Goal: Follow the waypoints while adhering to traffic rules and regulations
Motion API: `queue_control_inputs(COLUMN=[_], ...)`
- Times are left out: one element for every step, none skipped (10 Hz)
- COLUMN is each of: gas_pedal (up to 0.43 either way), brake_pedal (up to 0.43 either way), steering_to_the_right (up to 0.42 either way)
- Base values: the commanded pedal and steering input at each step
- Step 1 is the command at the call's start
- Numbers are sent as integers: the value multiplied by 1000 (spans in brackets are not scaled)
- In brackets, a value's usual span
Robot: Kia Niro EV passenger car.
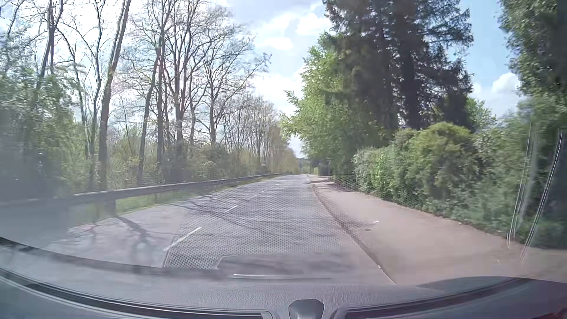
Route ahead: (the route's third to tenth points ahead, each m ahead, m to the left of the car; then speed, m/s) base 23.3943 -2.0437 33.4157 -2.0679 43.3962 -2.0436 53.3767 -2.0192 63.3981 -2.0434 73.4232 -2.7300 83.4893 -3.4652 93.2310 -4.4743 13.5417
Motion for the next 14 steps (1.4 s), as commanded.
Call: queue_control_inputs(gas_pedal=[67, 67, 67, 67, 67, 67, 67, 67, 67, 67, 59, 59, 39, 28], brake_pedal=[0, 0, 0, 0, 0, 0, 0, 0, 0, 0, 0, 0, 0, 0], steering_to_the_right=[14, 14, 14, 13, 12, 11, 8, 8, 8, 8, 8, 6, 5, 5])
